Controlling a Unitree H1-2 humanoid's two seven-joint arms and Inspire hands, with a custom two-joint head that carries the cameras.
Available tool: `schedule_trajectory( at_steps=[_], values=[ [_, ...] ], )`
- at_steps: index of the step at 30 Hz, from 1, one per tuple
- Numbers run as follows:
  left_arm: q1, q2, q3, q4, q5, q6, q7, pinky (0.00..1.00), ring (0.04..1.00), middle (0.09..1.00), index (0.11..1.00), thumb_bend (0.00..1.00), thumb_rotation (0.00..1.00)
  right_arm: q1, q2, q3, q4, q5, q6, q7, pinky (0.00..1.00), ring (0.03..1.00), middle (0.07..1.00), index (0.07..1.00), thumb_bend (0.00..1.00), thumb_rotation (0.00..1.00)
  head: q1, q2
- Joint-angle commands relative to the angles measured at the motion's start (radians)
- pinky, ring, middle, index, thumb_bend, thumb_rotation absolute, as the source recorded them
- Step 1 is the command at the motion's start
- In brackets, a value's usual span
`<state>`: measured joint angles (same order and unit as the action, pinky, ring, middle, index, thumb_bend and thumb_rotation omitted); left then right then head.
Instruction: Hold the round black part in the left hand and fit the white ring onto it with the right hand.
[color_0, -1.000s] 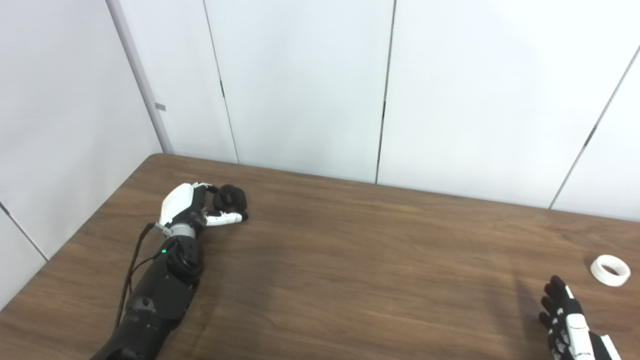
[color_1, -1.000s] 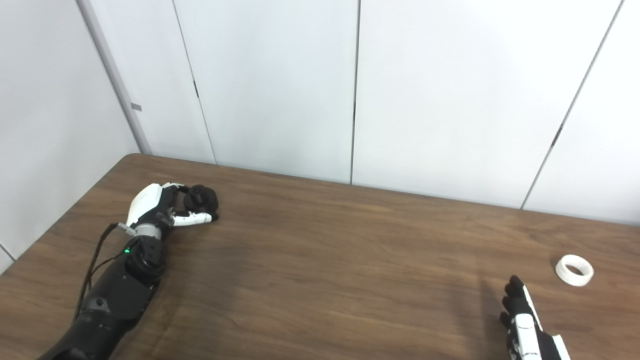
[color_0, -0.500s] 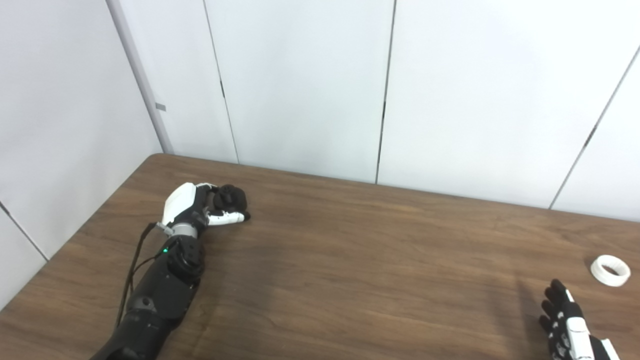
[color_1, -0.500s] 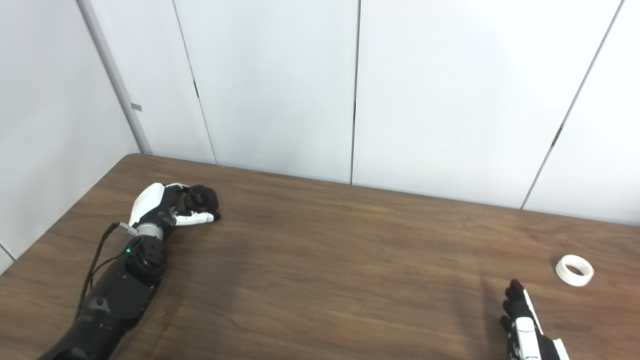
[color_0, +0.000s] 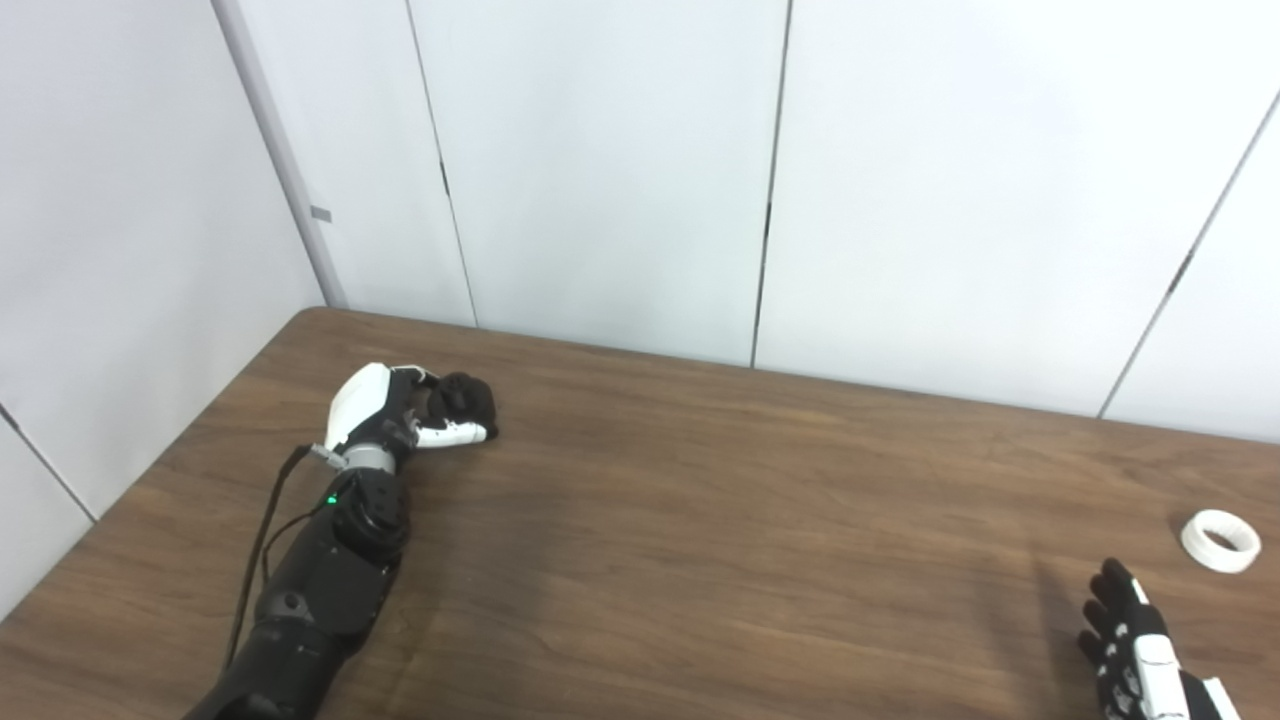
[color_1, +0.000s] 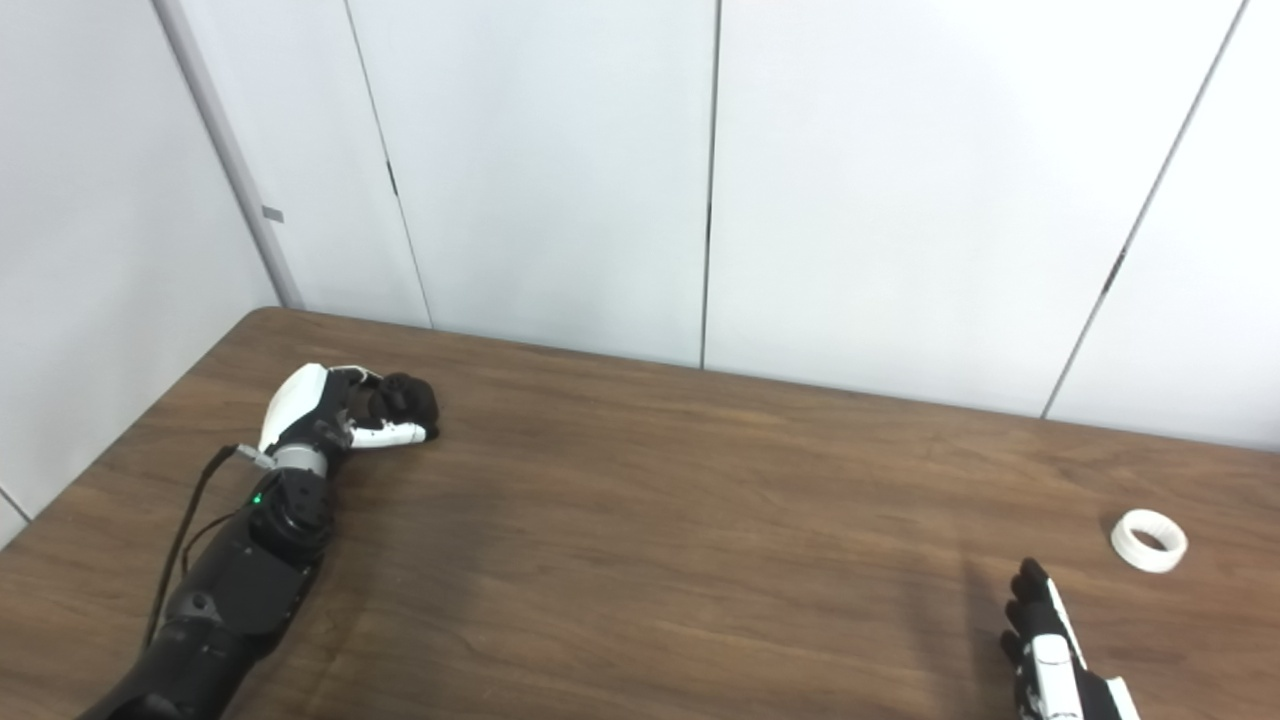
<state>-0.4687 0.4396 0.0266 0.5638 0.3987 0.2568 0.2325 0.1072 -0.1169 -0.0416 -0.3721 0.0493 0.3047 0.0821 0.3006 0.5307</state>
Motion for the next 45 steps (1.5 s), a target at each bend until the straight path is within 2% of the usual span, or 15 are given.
schedule_trajectory(
  at_steps=[1,11,16,21,24,26,31,40,45],
  values=[
    [-0.035,0.021,0.009,-0.004,0.001,-0.038,0.033,1.00,0.921,0.800,0.490,0.54,0.06,-0.014,-0.007,-0.006,-0.024,0.006,-0.033,0.002,1.00,1.000,1.000,1.000,0.33,1.00,0.000,0.001],
    [-0.028,0.039,-0.008,0.001,0.010,-0.065,0.042,0.92,0.883,0.747,0.484,0.52,0.05,-0.017,-0.011,-0.011,-0.027,0.014,-0.027,0.005,1.00,1.000,1.000,1.000,0.36,1.00,0.001,0.002],
    [-0.008,0.043,-0.019,-0.061,0.019,-0.052,0.026,0.95,0.873,0.743,0.484,0.52,0.05,-0.016,-0.009,-0.012,-0.028,0.012,-0.025,0.001,1.00,1.000,1.000,1.000,0.37,1.00,-0.008,0.010],
    [0.026,0.043,-0.032,-0.197,0.032,-0.015,-0.011,0.98,0.864,0.740,0.484,0.52,0.05,-0.016,-0.005,-0.003,-0.029,-0.001,-0.028,-0.001,1.00,1.000,1.000,1.000,0.37,1.00,-0.030,0.016],
    [0.047,0.039,-0.037,-0.291,0.033,-0.018,-0.036,0.99,0.850,0.738,0.484,0.52,0.05,-0.017,-0.007,0.001,-0.026,-0.012,-0.032,-0.002,1.00,1.000,1.000,1.000,0.37,1.00,-0.034,0.021],
    [0.060,0.029,-0.044,-0.369,0.044,0.009,-0.060,0.96,0.855,0.740,0.485,0.52,0.05,-0.017,-0.006,0.001,-0.024,-0.016,-0.036,-0.004,1.00,1.000,1.000,1.000,0.37,1.00,-0.036,0.025],
    [0.085,0.012,-0.102,-0.540,0.119,0.076,-0.129,1.00,0.872,0.751,0.485,0.52,0.05,-0.014,-0.005,0.006,-0.021,-0.043,-0.046,-0.013,1.00,1.000,0.999,1.000,0.38,1.00,-0.054,0.035],
    [0.155,-0.004,-0.191,-0.782,0.249,0.083,-0.233,1.00,0.886,0.766,0.484,0.52,0.06,-0.014,0.007,0.011,-0.007,-0.062,-0.059,-0.018,1.00,1.000,0.989,1.000,0.48,1.00,-0.115,0.064],
    [0.190,-0.016,-0.218,-0.872,0.307,0.067,-0.289,1.00,0.880,0.765,0.484,0.52,0.06,-0.015,0.016,0.016,-0.008,-0.078,-0.042,-0.027,1.00,1.000,0.972,0.999,0.52,1.00,-0.145,0.082]
  ],
)
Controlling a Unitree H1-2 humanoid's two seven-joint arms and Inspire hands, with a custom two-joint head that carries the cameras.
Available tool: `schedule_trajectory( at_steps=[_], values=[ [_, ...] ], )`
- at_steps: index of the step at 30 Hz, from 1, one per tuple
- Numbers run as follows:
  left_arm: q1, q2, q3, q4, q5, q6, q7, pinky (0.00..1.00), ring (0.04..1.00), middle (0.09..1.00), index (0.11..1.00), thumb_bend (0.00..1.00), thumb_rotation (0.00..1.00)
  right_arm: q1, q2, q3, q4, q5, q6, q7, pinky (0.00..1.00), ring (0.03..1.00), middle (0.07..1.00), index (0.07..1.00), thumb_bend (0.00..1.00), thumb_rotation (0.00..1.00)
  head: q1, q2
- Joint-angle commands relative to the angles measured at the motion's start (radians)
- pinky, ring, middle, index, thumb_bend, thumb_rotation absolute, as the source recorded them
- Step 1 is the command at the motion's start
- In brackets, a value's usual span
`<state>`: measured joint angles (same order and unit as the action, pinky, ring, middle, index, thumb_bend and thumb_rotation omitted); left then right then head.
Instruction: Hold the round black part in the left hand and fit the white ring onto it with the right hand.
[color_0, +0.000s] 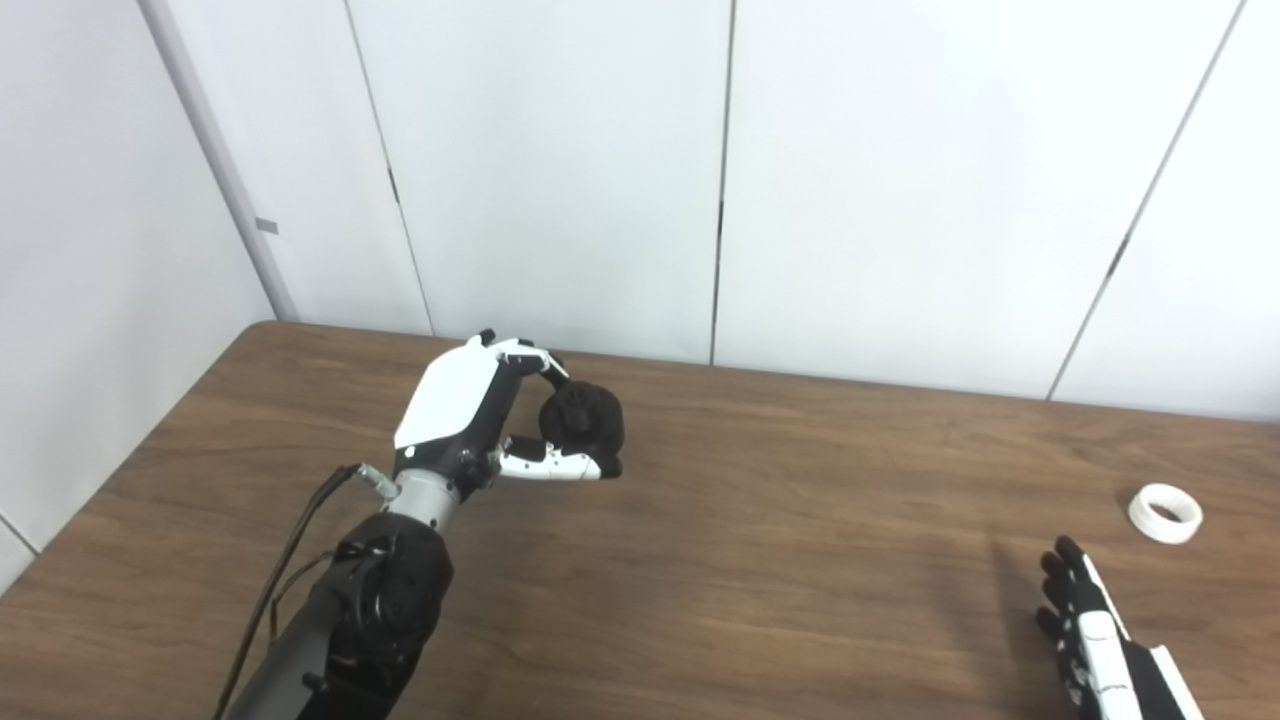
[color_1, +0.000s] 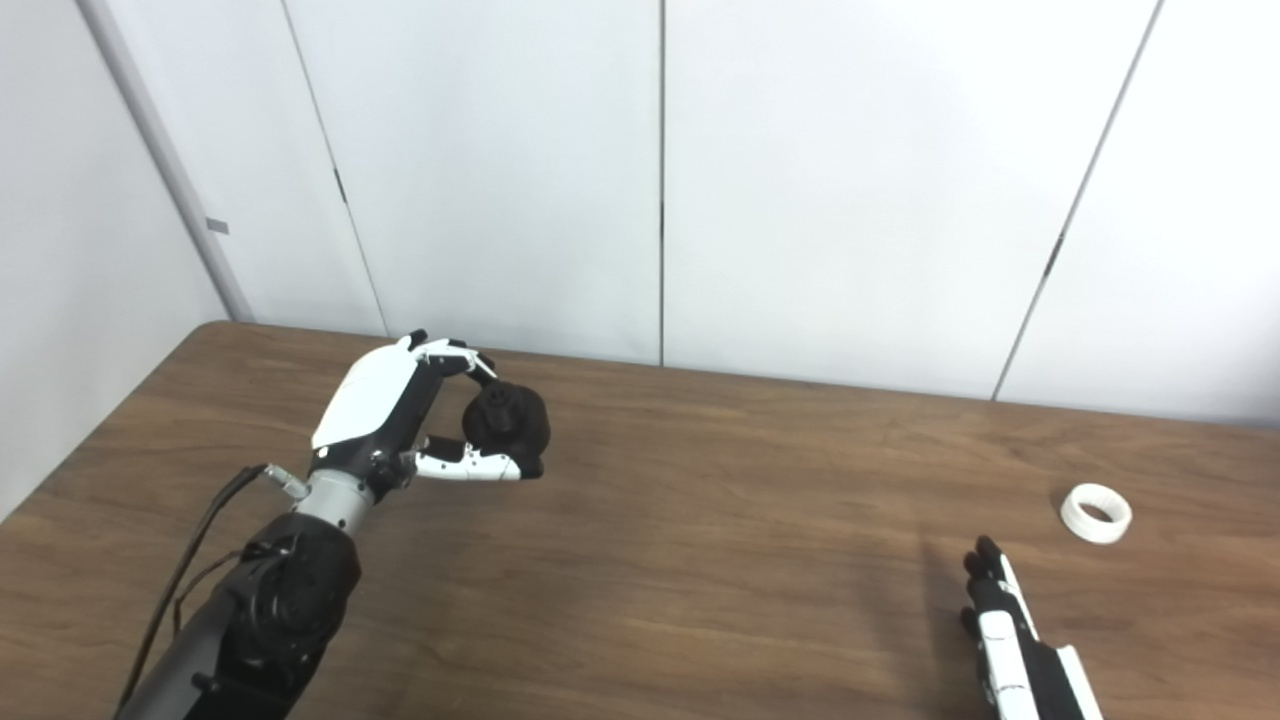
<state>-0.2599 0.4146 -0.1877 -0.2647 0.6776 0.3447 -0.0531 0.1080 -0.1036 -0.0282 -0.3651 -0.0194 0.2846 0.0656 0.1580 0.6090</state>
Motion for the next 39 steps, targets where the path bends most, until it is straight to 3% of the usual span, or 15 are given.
schedule_trajectory(
  at_steps=[1,11,17,21,31,39],
  values=[
    [-0.012,0.006,-0.012,-0.058,0.039,-0.032,-0.011,1.00,0.879,0.765,0.484,0.52,0.06,-0.017,0.006,0.002,-0.015,-0.011,-0.022,-0.013,1.00,1.000,0.968,0.998,0.52,1.00,-0.013,0.009],
    [0.049,-0.042,-0.077,-0.156,0.098,-0.110,-0.084,1.00,0.867,0.761,0.483,0.52,0.06,-0.032,0.029,0.018,-0.021,-0.040,-0.014,-0.029,1.00,0.988,0.950,0.990,0.54,1.00,-0.086,0.055],
    [0.121,-0.104,-0.118,-0.155,0.132,-0.193,-0.052,1.00,0.866,0.751,0.483,0.52,0.05,-0.039,0.044,0.028,-0.042,-0.058,0.008,-0.035,1.00,0.989,0.941,0.985,0.60,1.00,-0.125,0.087],
    [0.162,-0.136,-0.118,-0.145,0.153,-0.235,-0.037,1.00,0.858,0.746,0.483,0.52,0.05,-0.046,0.053,0.028,-0.057,-0.065,0.022,-0.036,1.00,0.975,0.939,0.985,0.58,1.00,-0.149,0.110],
    [0.244,-0.165,-0.118,-0.113,0.178,-0.316,-0.016,1.00,0.859,0.741,0.483,0.52,0.05,-0.065,0.068,0.034,-0.074,-0.074,0.057,-0.042,1.00,0.963,0.937,0.975,0.61,1.00,-0.204,0.152],
    [0.287,-0.186,-0.132,-0.041,0.210,-0.380,0.043,1.00,0.848,0.742,0.483,0.52,0.05,-0.066,0.071,0.030,-0.100,-0.071,0.091,-0.044,1.00,0.955,0.932,0.977,0.64,1.00,-0.226,0.171]
  ],
)
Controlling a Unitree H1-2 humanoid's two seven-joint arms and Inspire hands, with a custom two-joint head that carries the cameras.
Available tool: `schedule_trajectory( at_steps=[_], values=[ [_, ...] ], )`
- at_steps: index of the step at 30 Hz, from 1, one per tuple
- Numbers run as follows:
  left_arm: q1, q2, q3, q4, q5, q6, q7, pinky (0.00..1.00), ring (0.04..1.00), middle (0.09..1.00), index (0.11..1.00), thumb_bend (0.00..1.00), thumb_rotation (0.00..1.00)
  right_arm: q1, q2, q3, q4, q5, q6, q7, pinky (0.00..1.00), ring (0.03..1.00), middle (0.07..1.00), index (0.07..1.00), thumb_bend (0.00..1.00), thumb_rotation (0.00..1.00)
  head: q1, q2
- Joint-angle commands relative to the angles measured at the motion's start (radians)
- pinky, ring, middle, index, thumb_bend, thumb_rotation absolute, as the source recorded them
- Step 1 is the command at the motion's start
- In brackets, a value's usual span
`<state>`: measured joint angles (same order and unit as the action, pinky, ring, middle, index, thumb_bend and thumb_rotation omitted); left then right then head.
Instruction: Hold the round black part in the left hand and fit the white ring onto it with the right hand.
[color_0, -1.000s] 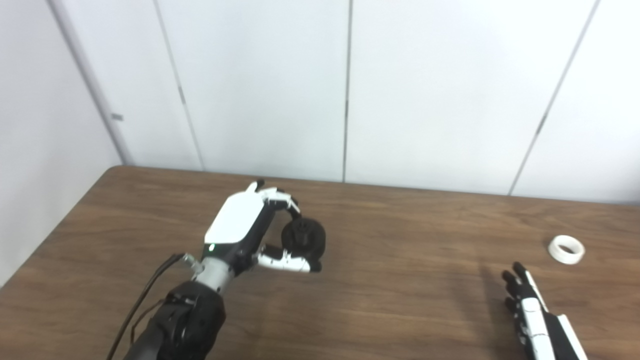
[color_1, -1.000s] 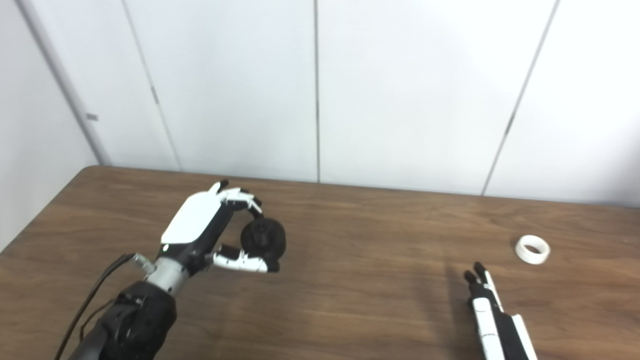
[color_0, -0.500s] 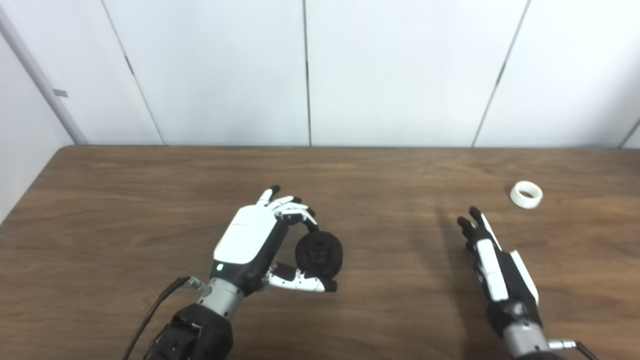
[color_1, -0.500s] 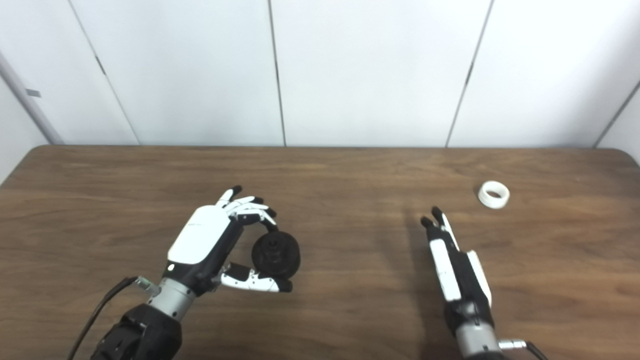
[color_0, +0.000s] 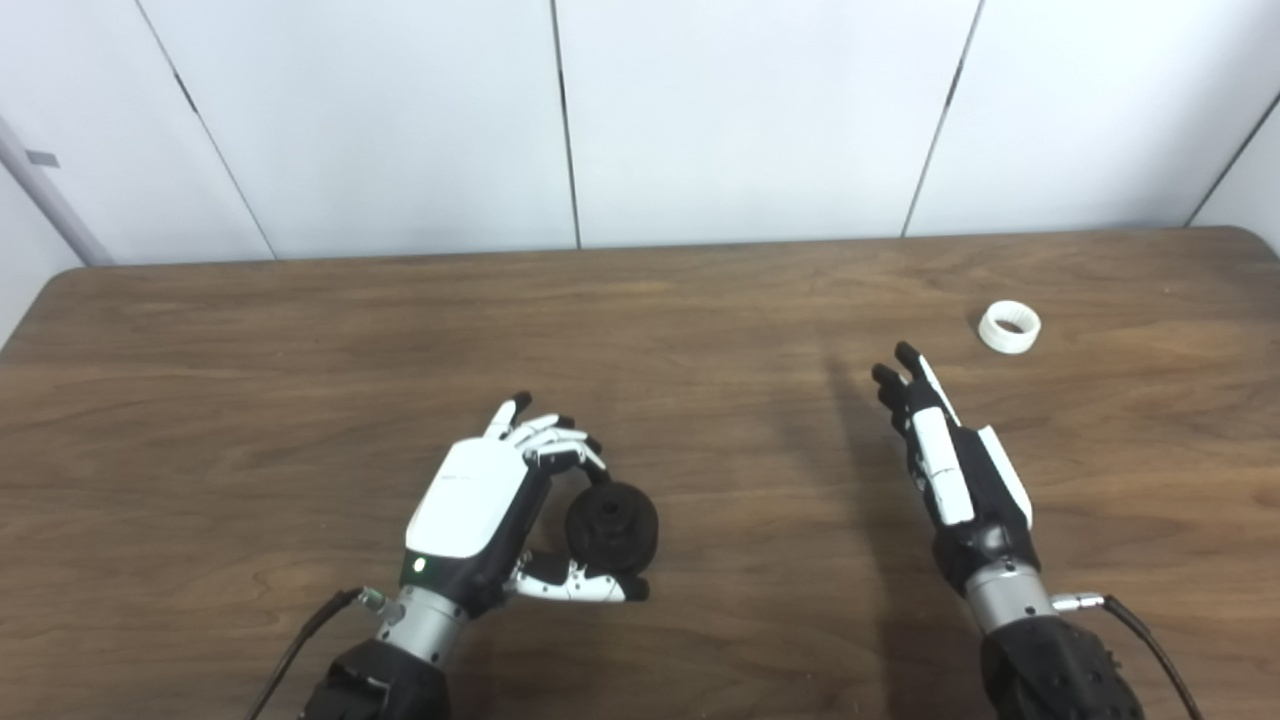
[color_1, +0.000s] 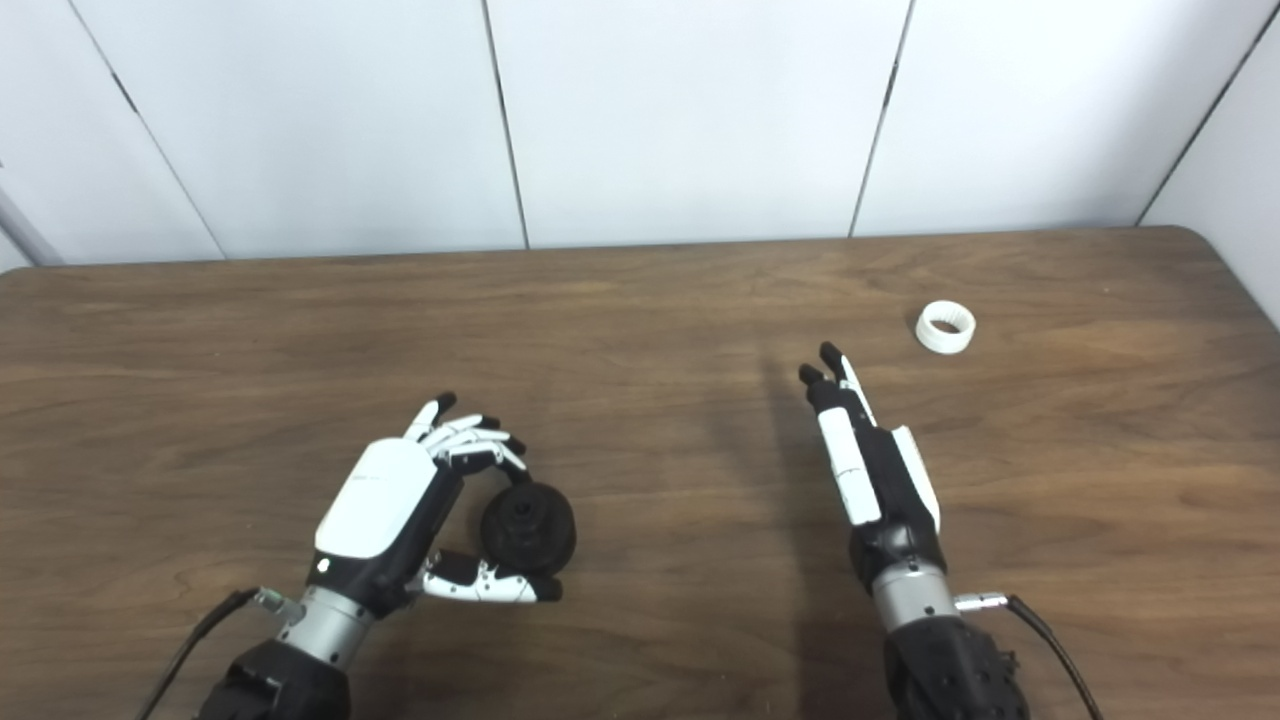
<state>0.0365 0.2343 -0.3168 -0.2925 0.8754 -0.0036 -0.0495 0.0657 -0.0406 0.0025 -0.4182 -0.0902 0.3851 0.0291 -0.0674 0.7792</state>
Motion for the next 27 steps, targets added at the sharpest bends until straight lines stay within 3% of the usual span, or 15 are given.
schedule_trajectory(
  at_steps=[1,12,27],
  values=[
    [-0.006,-0.008,-0.005,-0.007,0.018,-0.037,0.046,1.00,0.846,0.742,0.483,0.52,0.05,-0.023,0.008,-0.001,-0.053,0.000,-0.001,-0.008,1.00,0.955,0.932,0.978,0.65,1.00,-0.005,0.004],
    [0.022,-0.040,-0.019,0.056,0.042,-0.062,0.086,1.00,0.853,0.748,0.483,0.52,0.05,-0.009,0.006,-0.003,-0.088,-0.003,0.025,-0.010,1.00,0.950,0.931,0.972,0.64,1.00,-0.017,0.022],
    [0.031,-0.020,-0.025,0.110,0.069,-0.077,0.109,1.00,0.853,0.747,0.484,0.52,0.05,-0.012,0.000,-0.007,-0.096,-0.007,0.035,-0.014,1.00,0.952,0.930,0.976,0.63,1.00,-0.026,0.026]
  ],
)
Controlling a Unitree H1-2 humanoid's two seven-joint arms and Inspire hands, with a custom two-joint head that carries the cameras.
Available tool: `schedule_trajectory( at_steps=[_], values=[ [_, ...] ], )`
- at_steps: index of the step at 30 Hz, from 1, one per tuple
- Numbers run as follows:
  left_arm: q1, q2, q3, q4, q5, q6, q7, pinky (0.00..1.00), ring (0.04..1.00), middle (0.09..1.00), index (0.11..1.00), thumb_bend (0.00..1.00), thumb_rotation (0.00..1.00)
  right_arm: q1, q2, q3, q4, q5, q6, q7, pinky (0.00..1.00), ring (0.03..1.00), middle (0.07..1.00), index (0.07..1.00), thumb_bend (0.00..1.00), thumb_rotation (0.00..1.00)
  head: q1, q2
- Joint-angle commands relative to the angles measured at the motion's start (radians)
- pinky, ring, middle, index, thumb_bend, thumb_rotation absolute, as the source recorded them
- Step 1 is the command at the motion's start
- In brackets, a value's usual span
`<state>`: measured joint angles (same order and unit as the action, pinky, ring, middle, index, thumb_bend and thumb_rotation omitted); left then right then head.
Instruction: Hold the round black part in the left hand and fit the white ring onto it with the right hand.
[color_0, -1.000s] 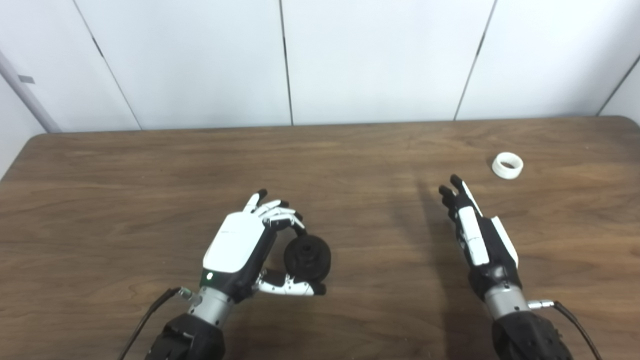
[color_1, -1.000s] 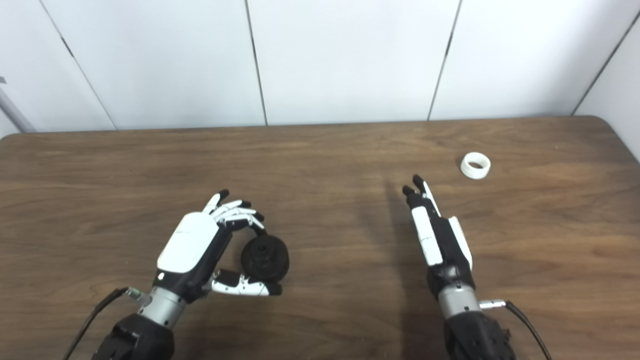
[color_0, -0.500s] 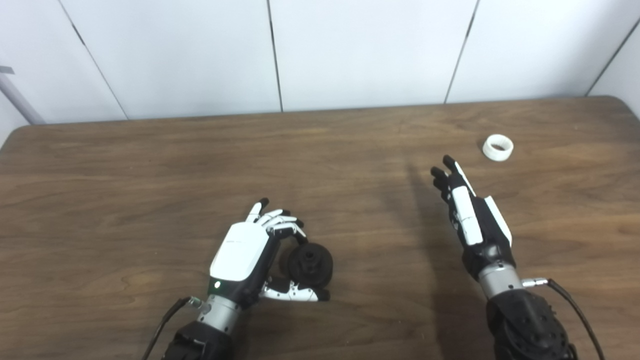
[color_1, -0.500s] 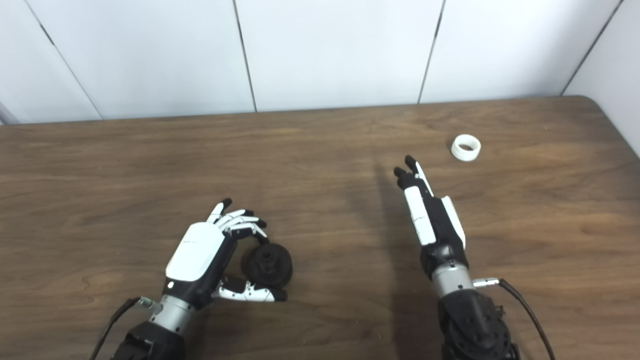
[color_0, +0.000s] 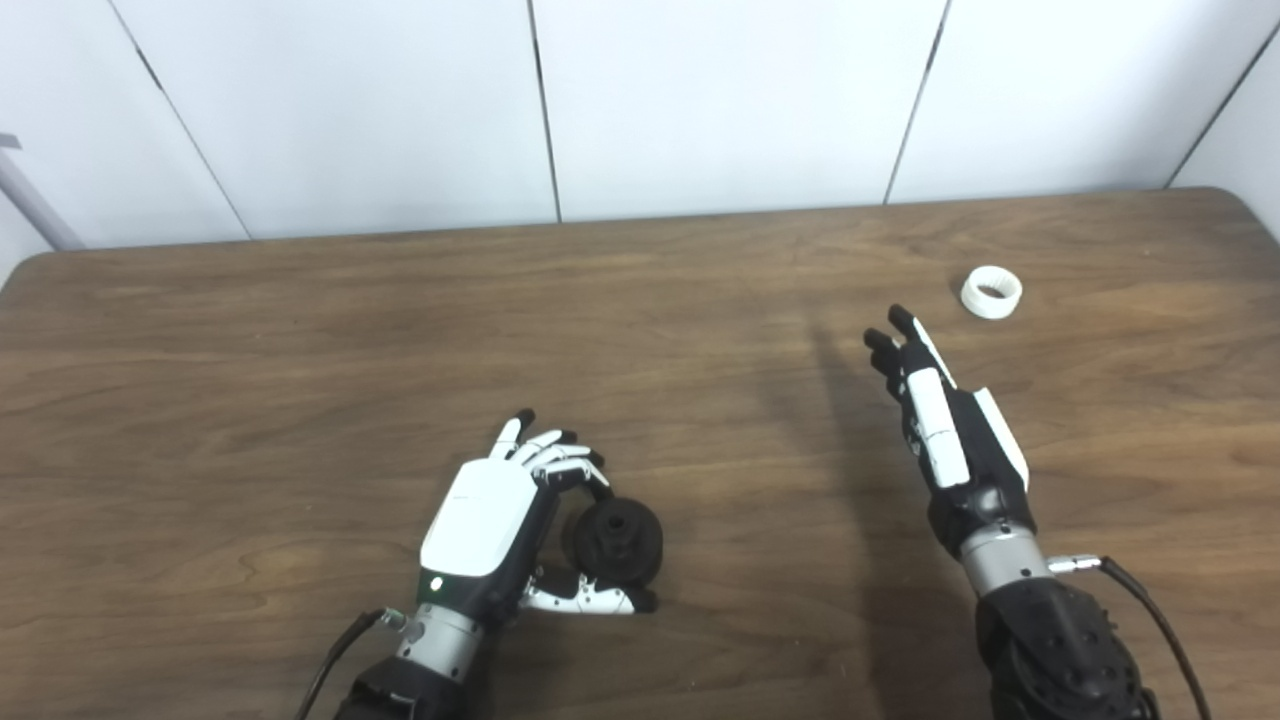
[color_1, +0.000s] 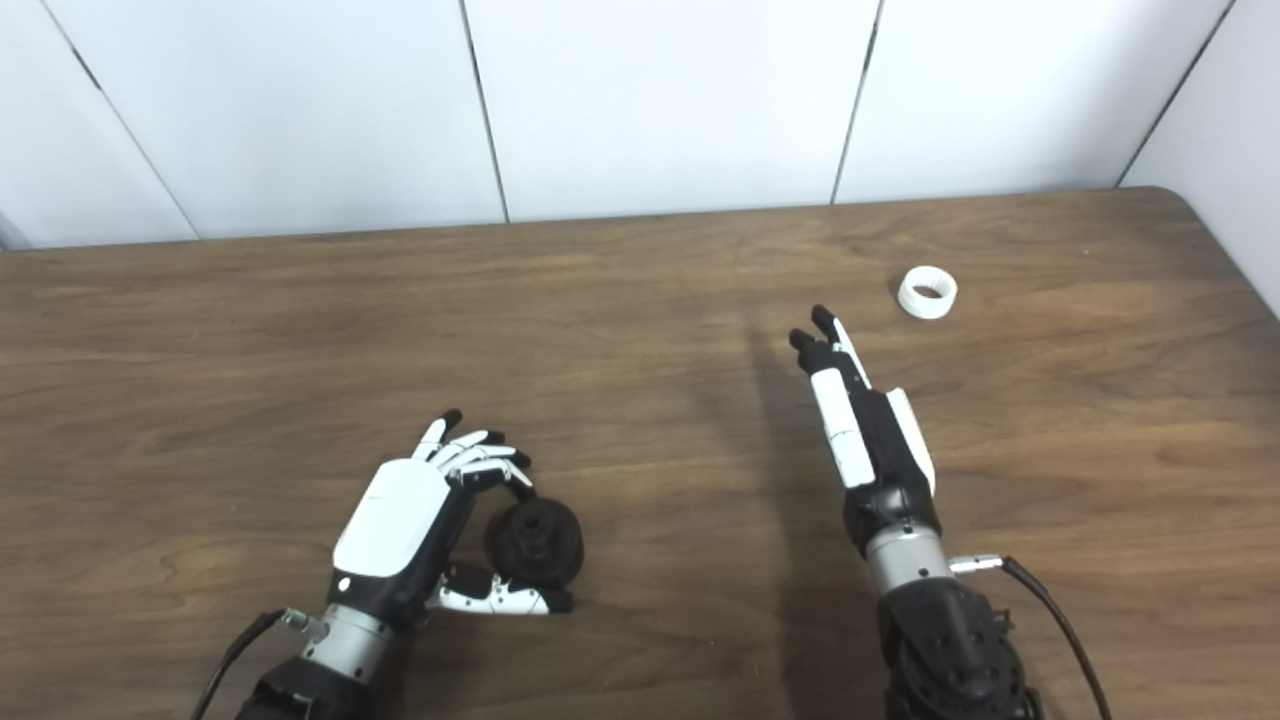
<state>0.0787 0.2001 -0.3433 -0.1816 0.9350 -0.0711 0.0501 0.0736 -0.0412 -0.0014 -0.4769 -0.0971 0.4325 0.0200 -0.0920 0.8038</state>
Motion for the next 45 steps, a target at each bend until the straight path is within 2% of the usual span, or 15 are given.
schedule_trajectory(
  at_steps=[1,8,11,12,13,14,17,19,20,23,24,29,35,38,45],
  values=[
    [-0.012,0.016,0.002,-0.003,0.007,-0.008,0.003,1.00,0.851,0.746,0.484,0.52,0.05,-0.020,0.001,-0.004,-0.038,0.002,-0.012,-0.004,1.00,0.952,0.931,0.976,0.63,1.00,-0.001,0.001],
    [-0.018,0.015,0.003,0.008,0.000,-0.011,-0.002,1.00,0.849,0.748,0.484,0.52,0.05,-0.034,-0.007,-0.017,-0.033,0.014,-0.024,-0.001,1.00,0.949,0.933,0.958,0.60,0.98,-0.010,-0.007],
    [-0.022,0.013,0.004,0.012,-0.007,-0.005,-0.013,1.00,0.852,0.749,0.484,0.52,0.05,-0.061,-0.024,-0.029,-0.037,0.016,-0.009,0.001,0.95,0.942,0.936,0.931,0.56,0.84,-0.017,-0.009],
    [-0.024,0.012,0.005,0.014,-0.010,-0.003,-0.018,1.00,0.856,0.751,0.484,0.52,0.05,-0.075,-0.036,-0.029,-0.036,-0.006,-0.001,-0.004,0.92,0.919,0.918,0.893,0.56,0.74,-0.027,-0.009],
    [-0.026,0.012,0.006,0.014,-0.011,-0.002,-0.021,1.00,0.857,0.753,0.484,0.52,0.05,-0.084,-0.043,-0.028,-0.035,-0.023,0.003,-0.007,0.89,0.904,0.904,0.868,0.56,0.70,-0.027,-0.009],
    [-0.028,0.012,0.007,0.017,-0.012,-0.001,-0.022,1.00,0.858,0.753,0.484,0.52,0.05,-0.100,-0.069,-0.015,-0.035,-0.090,0.018,-0.006,0.88,0.896,0.897,0.855,0.56,0.67,-0.037,-0.012],
    [-0.033,0.013,0.011,0.026,-0.017,-0.006,-0.017,1.00,0.857,0.754,0.484,0.52,0.05,-0.144,-0.115,-0.012,-0.026,-0.204,0.037,0.014,0.97,0.929,0.874,0.769,0.64,0.74,-0.063,-0.015],
    [-0.036,0.017,0.014,0.029,-0.024,-0.009,-0.017,1.00,0.860,0.756,0.484,0.52,0.05,-0.168,-0.116,-0.039,-0.016,-0.238,0.037,0.033,0.97,0.925,0.866,0.708,0.70,0.65,-0.088,-0.018],
    [-0.036,0.020,0.015,0.032,-0.026,-0.014,-0.013,1.00,0.860,0.755,0.484,0.52,0.05,-0.182,-0.129,-0.044,-0.009,-0.255,0.037,0.037,0.94,0.912,0.862,0.703,0.70,0.62,-0.107,-0.023],
    [-0.038,0.028,0.020,0.037,-0.026,-0.025,-0.006,1.00,0.856,0.754,0.484,0.52,0.05,-0.220,-0.175,-0.050,0.009,-0.328,0.037,0.049,0.76,0.829,0.836,0.729,0.68,0.45,-0.149,-0.033],
    [-0.038,0.029,0.021,0.038,-0.027,-0.026,-0.005,1.00,0.856,0.754,0.484,0.52,0.05,-0.232,-0.193,-0.051,0.016,-0.374,0.037,0.060,0.75,0.826,0.841,0.739,0.70,0.42,-0.157,-0.036],
    [-0.039,0.038,0.025,0.042,-0.030,-0.036,0.002,1.00,0.851,0.749,0.484,0.52,0.05,-0.295,-0.241,-0.092,0.048,-0.542,0.037,0.153,0.90,0.908,0.866,0.746,0.76,0.30,-0.211,-0.055],
    [-0.036,0.054,0.028,0.049,-0.023,-0.043,0.010,1.00,0.841,0.744,0.484,0.52,0.05,-0.379,-0.304,-0.131,0.120,-0.641,0.037,0.236,0.85,0.923,0.898,0.745,0.80,0.23,-0.261,-0.078],
    [-0.035,0.061,0.029,0.052,-0.023,-0.047,0.011,1.00,0.836,0.743,0.484,0.52,0.05,-0.417,-0.327,-0.138,0.171,-0.665,0.037,0.255,0.89,0.944,0.919,0.736,0.80,0.19,-0.277,-0.088],
    [-0.027,0.067,0.033,0.055,-0.020,-0.044,0.013,1.00,0.833,0.742,0.484,0.52,0.05,-0.478,-0.376,-0.131,0.293,-0.698,0.037,0.267,0.96,0.970,0.930,0.723,0.80,0.23,-0.305,-0.109]
  ],
)
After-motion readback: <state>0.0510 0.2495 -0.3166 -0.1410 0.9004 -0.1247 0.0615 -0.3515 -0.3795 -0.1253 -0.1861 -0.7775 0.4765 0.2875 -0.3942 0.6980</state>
